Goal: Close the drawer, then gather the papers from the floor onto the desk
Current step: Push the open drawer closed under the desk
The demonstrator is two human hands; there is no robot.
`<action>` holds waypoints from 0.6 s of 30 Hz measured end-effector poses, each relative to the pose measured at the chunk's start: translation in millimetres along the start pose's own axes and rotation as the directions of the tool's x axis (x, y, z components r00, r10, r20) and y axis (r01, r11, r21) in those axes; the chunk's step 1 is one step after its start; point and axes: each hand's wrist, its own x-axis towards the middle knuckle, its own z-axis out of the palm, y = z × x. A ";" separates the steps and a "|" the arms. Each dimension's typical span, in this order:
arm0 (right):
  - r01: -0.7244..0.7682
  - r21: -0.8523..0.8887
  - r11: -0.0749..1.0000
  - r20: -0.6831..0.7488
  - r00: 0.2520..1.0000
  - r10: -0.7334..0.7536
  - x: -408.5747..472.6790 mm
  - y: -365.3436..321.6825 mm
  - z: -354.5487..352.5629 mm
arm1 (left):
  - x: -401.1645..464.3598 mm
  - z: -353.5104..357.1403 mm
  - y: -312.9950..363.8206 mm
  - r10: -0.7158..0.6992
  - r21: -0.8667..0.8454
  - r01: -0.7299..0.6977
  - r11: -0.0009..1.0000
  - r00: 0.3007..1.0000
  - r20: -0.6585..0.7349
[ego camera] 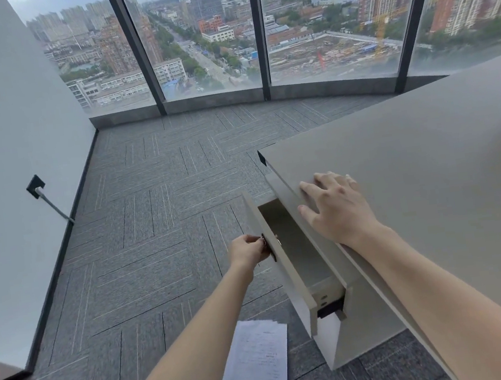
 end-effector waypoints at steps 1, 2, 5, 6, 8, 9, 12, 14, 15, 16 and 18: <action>-0.002 0.002 1.000 0.000 1.000 0.002 -0.4 -0.1 -0.2 | 0.5 4.3 0.5 -0.003 -0.018 0.003 1.000 1.000 0.011; -0.004 0.004 1.000 -0.001 1.000 0.004 -0.8 -0.3 -0.5 | 0.0 8.3 1.7 -0.010 -0.036 0.011 0.999 1.000 0.021; -0.007 0.011 1.000 -0.001 1.000 0.007 -0.6 -0.7 -0.4 | -1.1 17.7 5.6 -0.042 -0.106 0.048 0.993 0.997 0.060; -0.008 0.013 1.000 -0.001 1.000 0.008 -0.4 -0.7 -0.4 | -2.1 19.8 7.5 -0.054 -0.130 0.064 0.989 0.995 0.078; -0.010 0.014 1.000 0.001 1.000 0.010 0.2 -0.7 -0.8 | -2.7 23.2 9.3 -0.070 -0.187 0.091 0.978 0.990 0.119; -0.011 0.013 1.000 0.002 1.000 0.011 0.3 -0.7 -0.9 | -3.5 24.7 10.0 -0.075 -0.218 0.104 0.970 0.988 0.138; -0.016 0.018 1.000 -0.005 1.000 0.016 0.4 -0.7 -0.8 | -4.6 30.3 10.9 -0.080 -0.285 0.132 0.949 0.980 0.185; -0.020 0.029 0.999 -0.008 1.000 0.020 1.1 -0.9 -0.7 | -3.6 36.0 11.1 -0.075 -0.309 0.135 0.942 0.977 0.198; -0.022 0.033 0.999 -0.007 1.000 0.022 1.5 -1.1 -0.6 | -2.9 39.6 11.0 -0.073 -0.318 0.136 0.938 0.977 0.200; -0.024 0.035 0.999 -0.006 1.000 0.024 1.3 -0.9 -0.7 | -2.9 42.8 11.5 -0.073 -0.324 0.137 0.936 0.976 0.204; -0.025 0.038 0.999 -0.010 1.000 0.025 0.9 -0.9 -0.9 | -3.0 49.1 12.6 -0.066 -0.329 0.139 0.934 0.972 0.224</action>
